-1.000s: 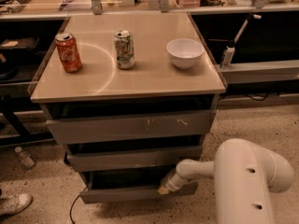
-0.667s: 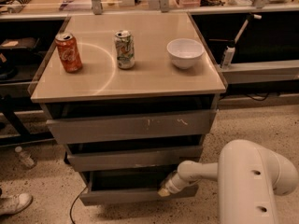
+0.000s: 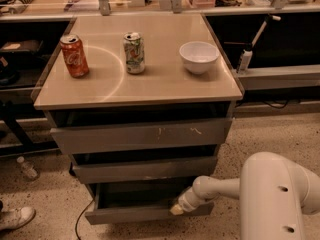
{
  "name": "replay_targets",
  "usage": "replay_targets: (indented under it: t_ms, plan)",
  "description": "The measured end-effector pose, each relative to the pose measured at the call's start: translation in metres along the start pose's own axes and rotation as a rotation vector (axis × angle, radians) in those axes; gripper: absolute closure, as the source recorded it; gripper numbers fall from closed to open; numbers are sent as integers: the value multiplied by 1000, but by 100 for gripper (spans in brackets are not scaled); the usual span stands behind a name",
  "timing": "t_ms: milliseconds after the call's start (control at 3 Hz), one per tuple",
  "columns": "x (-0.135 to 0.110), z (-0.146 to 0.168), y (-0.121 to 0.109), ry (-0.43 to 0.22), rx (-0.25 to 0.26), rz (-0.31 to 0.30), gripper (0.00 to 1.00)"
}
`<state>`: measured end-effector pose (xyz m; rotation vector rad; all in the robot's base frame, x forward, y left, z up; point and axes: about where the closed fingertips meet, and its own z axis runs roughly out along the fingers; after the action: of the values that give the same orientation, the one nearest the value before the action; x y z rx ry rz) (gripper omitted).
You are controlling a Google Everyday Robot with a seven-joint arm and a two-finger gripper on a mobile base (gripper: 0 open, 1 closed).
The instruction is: Open bottom drawer
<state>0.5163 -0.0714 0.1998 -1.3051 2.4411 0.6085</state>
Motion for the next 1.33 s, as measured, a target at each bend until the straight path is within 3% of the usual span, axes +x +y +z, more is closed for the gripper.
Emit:
replay_targets:
  t_ms: [667,1000,1333]
  plan:
    - [23,-16,27,3,-36,39,100]
    - [23,-16,27,3,-36,39,100]
    - [43,-10,46,57,-78,46,100]
